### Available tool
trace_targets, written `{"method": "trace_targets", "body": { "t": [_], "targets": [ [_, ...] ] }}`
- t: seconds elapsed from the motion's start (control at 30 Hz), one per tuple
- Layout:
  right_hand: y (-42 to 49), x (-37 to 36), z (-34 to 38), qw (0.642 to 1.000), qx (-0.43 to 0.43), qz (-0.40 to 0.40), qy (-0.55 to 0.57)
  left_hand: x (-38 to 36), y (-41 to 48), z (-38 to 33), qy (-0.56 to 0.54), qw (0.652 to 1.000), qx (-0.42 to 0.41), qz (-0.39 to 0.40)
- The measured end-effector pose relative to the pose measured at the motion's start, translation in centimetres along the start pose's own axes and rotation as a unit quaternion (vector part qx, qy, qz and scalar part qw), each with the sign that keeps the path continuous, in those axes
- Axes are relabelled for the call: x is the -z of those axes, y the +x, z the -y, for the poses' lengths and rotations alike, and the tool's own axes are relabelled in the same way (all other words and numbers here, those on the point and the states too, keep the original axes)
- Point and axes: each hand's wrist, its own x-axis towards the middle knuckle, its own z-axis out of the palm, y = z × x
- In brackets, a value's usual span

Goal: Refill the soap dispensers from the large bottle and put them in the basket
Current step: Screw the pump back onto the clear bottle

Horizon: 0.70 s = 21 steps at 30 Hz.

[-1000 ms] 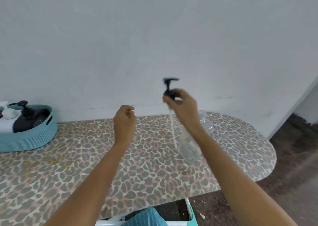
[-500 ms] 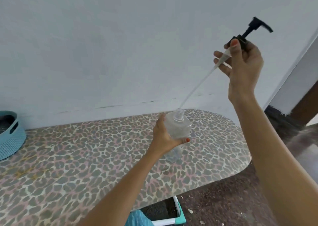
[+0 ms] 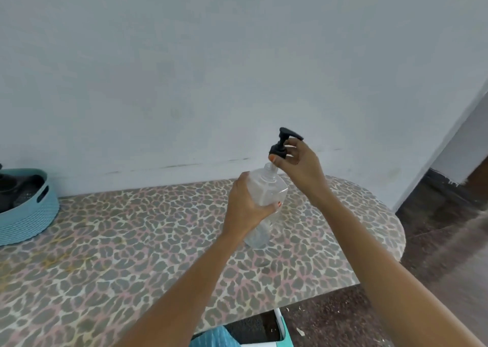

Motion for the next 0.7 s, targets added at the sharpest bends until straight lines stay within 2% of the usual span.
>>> {"method": "trace_targets", "body": {
  "t": [0.13, 0.33, 0.4, 0.5, 0.57, 0.7],
  "targets": [
    [0.2, -2.8, -0.6, 0.996, -0.006, 0.057, -0.071, 2.3, 0.3, 0.9, 0.008, 1.000, 0.019, -0.018],
    [-0.2, -6.5, -0.6, 0.994, -0.018, 0.033, -0.100, 4.3, -0.3, 2.3, 0.028, 0.998, 0.052, -0.019],
    [-0.3, -7.1, -0.4, 0.995, -0.027, 0.049, -0.081, 4.7, -0.4, 2.6, 0.029, 0.998, 0.056, -0.024],
    [-0.3, -6.9, -0.3, 0.991, -0.020, 0.130, 0.012, 5.1, -0.5, 2.9, 0.028, 0.997, 0.064, -0.028],
    [0.0, -6.4, -0.2, 0.986, -0.011, 0.154, 0.058, 5.3, -0.4, 3.2, 0.025, 0.997, 0.062, -0.028],
    [0.3, -6.7, 0.1, 0.996, -0.022, 0.085, 0.003, 5.2, -0.5, 3.2, 0.023, 0.998, 0.062, -0.024]
  ]
}}
